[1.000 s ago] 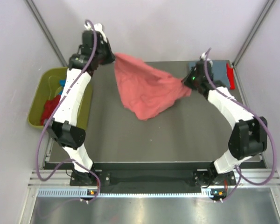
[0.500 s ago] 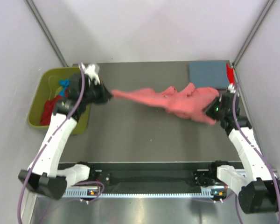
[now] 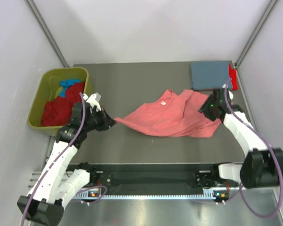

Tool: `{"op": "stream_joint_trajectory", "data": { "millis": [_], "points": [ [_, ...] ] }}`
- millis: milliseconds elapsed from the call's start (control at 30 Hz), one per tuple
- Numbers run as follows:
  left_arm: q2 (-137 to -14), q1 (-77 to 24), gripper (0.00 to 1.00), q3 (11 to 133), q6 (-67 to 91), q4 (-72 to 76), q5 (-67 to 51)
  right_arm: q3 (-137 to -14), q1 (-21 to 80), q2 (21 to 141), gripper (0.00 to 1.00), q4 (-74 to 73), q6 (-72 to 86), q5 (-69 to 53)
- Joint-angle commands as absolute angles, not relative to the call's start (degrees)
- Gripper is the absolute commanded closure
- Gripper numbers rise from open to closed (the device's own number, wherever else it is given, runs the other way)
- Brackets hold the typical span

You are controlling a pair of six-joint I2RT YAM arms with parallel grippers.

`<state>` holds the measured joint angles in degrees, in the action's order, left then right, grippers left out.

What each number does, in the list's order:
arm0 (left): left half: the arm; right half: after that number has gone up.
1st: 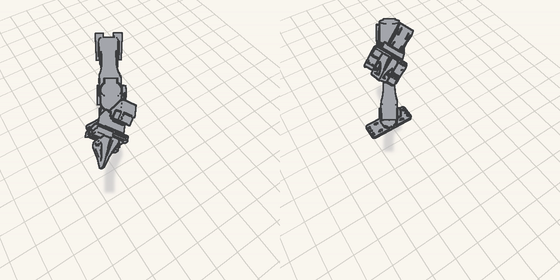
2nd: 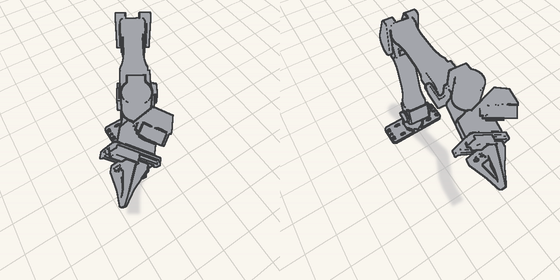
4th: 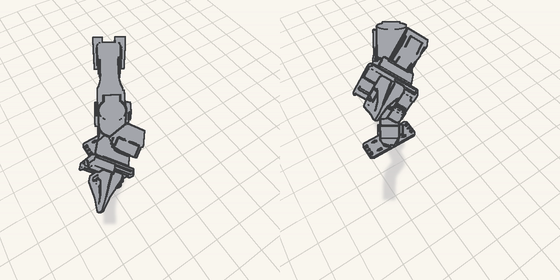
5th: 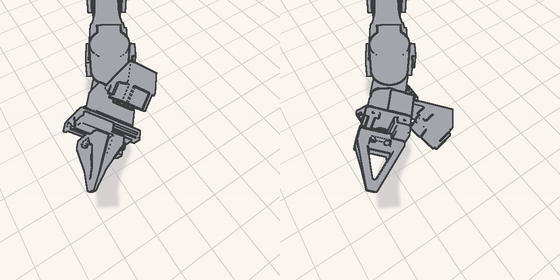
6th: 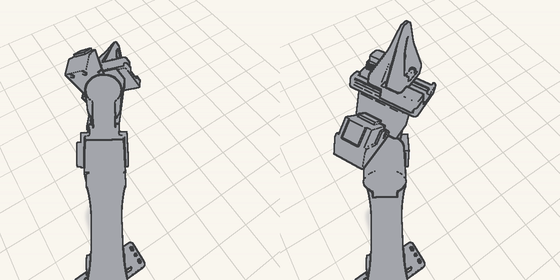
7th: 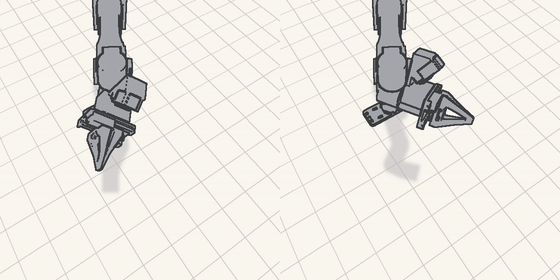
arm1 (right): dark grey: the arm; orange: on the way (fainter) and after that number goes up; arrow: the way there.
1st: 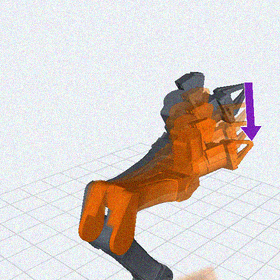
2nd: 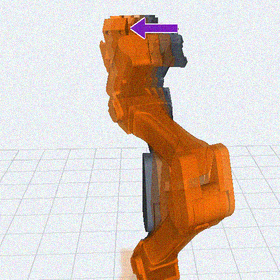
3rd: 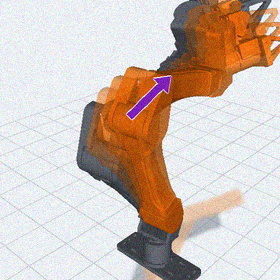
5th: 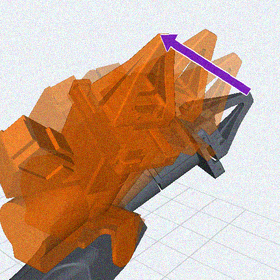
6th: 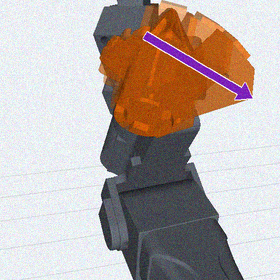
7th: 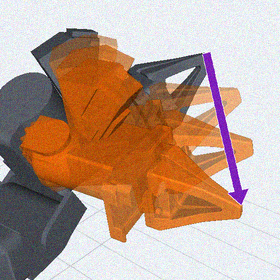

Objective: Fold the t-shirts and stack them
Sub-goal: Flatten the tshirt out

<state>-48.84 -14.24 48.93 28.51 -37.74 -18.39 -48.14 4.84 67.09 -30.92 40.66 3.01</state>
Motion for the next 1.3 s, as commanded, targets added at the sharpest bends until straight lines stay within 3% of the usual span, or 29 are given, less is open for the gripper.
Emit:
{"op": "stream_joint_trajectory", "data": {
  "millis": [0,233,400,800,900,967,1033,1267],
  "points": [
    [-44.3,-14.2,1.00,45.1,31.9,-31.8,-19.4,-55.1,6.6,76.6,0.52,-27.1,42.7,8.5],
    [-41.9,-14.2,1.00,42.5,33.5,-28.5,-19.4,-66.7,1.0,88.0,0.55,-32.3,43.6,15.7],
    [-42.5,-14.2,1.00,42.8,32.5,-28.1,-19.4,-67.1,-6.5,90.9,0.54,-32.3,43.1,18.1],
    [-44.4,-14.2,1.00,46.0,31.8,-26.8,-16.2,-70.8,-8.9,102.2,0.52,-31.6,41.0,22.8],
    [-45.2,-14.2,1.00,48.7,31.0,-29.2,-13.7,-70.1,-9.3,103.3,0.58,-31.9,40.5,24.1],
    [-45.6,-14.2,1.00,49.7,31.5,-30.0,-12.2,-69.3,-9.5,102.8,0.73,-31.9,40.0,24.3],
    [-46.1,-14.2,1.00,51.7,32.1,-30.0,-10.9,-68.9,-9.6,100.6,1.00,-31.8,38.9,24.4],
    [-55.2,-14.2,1.00,68.8,30.7,-31.9,-1.6,-75.2,-8.6,87.5,1.00,-29.8,33.7,16.5]
  ]
}}
